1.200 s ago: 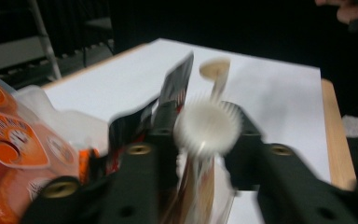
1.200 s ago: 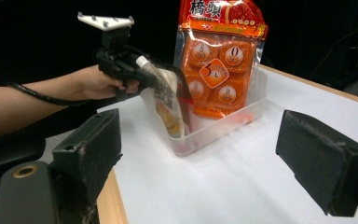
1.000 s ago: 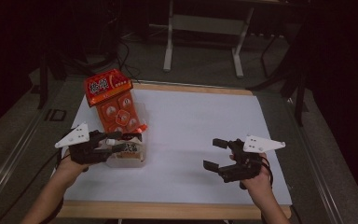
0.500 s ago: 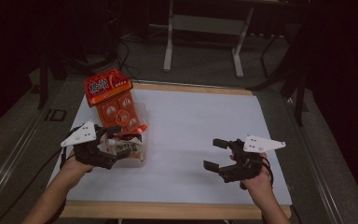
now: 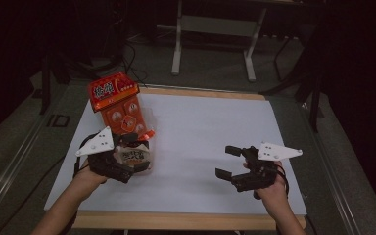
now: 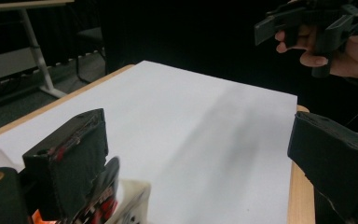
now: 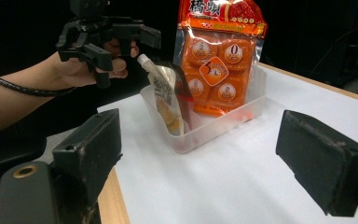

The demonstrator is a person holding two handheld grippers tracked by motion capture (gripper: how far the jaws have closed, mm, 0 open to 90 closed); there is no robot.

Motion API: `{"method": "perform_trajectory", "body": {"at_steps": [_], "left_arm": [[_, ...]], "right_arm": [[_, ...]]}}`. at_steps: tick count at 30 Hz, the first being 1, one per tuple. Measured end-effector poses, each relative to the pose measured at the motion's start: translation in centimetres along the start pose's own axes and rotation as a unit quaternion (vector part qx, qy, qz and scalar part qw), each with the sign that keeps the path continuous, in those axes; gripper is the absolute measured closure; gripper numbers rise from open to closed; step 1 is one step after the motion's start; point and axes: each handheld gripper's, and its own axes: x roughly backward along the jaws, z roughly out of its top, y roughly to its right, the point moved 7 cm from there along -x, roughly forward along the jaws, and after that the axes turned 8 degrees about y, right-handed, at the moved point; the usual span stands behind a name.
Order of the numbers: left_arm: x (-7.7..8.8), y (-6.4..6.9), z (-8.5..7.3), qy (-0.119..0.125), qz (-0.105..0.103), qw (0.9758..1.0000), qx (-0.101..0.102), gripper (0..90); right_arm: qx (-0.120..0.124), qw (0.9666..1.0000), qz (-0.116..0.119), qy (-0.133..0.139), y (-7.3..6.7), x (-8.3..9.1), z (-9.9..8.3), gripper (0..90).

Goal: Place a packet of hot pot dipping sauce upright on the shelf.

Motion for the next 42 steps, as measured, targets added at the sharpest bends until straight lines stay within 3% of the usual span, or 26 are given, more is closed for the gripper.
{"method": "perform_trajectory", "body": {"at_steps": [12, 19, 26, 36, 42], "left_arm": [[-1.5, 2.4, 0.7, 0.001, -0.024, 0.9997, -0.011, 5.3], [-2.6, 4.3, 0.7, 0.003, -0.052, 0.9985, -0.016, 5.1], [-3.7, 5.6, -0.1, -0.011, -0.070, 0.9972, -0.025, 4.6], [-4.9, 7.3, -1.5, -0.014, -0.095, 0.9953, -0.015, 4.7], [-5.2, 8.0, -2.5, -0.019, -0.102, 0.9945, -0.008, 4.7]], "right_arm": [[-0.004, 1.0000, 0.000, -0.004, -0.1, -0.1, -0.4, 14.0], [-0.006, 0.9999, 0.002, -0.010, -0.1, -0.3, -1.0, 14.0], [-0.007, 0.9999, -0.004, -0.010, 0.1, 0.0, -1.4, 13.9], [-0.009, 0.9995, -0.011, -0.029, 0.3, 0.0, -3.3, 14.3], [0.003, 0.9990, -0.016, -0.041, 0.3, -0.1, -4.5, 14.4]]}}
